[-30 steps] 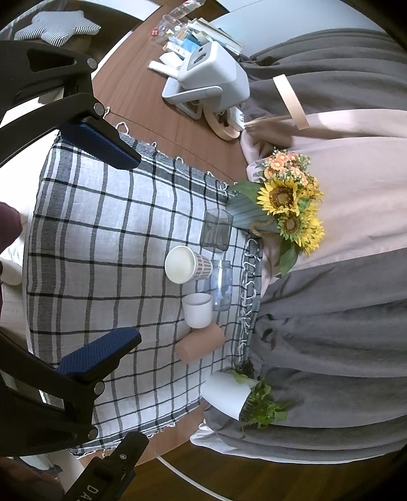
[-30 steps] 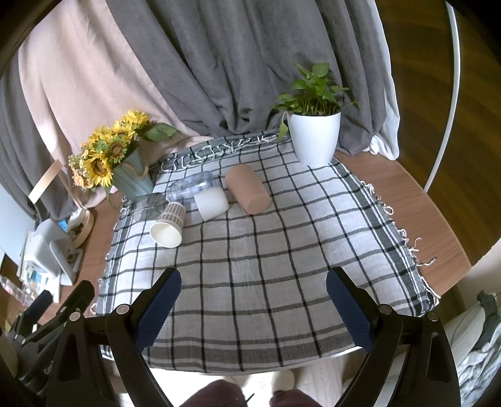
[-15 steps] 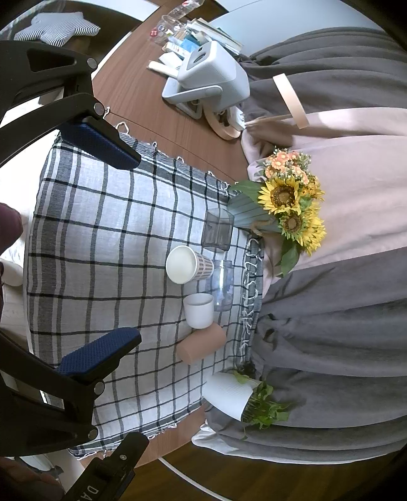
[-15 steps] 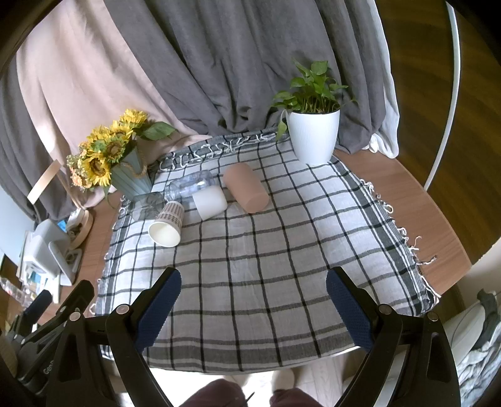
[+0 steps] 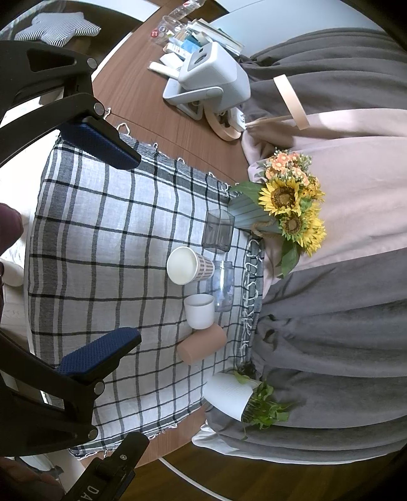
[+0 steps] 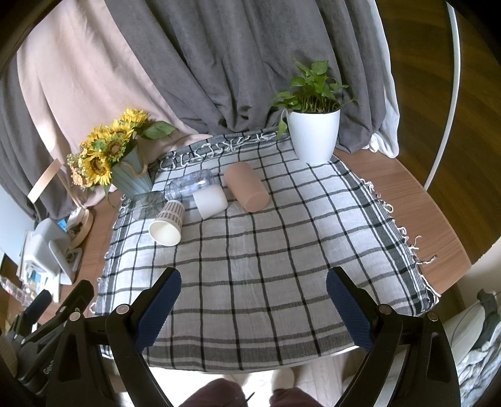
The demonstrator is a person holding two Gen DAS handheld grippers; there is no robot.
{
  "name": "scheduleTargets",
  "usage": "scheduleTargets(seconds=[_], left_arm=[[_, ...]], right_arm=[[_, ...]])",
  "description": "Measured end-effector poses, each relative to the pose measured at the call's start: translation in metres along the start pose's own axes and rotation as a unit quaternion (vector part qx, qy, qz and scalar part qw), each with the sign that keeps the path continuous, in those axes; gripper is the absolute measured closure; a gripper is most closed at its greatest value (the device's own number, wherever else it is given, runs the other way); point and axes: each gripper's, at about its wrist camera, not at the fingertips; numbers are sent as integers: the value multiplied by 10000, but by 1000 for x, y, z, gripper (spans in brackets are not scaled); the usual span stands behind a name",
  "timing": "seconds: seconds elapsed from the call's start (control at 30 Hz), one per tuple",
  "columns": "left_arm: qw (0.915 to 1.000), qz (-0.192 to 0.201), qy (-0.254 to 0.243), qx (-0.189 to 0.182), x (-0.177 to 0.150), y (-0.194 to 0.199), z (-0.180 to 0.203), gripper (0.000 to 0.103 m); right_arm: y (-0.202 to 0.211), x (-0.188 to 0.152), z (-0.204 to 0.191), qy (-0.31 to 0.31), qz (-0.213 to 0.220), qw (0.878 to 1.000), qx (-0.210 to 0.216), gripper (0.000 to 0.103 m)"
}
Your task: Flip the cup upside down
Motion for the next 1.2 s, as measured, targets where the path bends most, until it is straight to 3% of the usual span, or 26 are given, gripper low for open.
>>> scheduleTargets(seconds=[0.53,0.83,1.2], left_arm=[[9999,7,93,88,-3,-2,-13,0],[9972,-485,464,331,1,-27,-32,0],[9813,-1110,1185,1037,16,-84,-67,0]], right_arm=[[-4,-2,-2,13,-58,10000,44,9],[-28,-1,-27,338,-306,9986,280,9],[-88,33,-96,1510,-574,9849,628,9]])
Point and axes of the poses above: each gripper's, at about its wrist camera, not at the fingertips, and y roughly against the way its jaws point, z to its right, x to its top, and after that the axes turned 5 degrees about x, right-handed
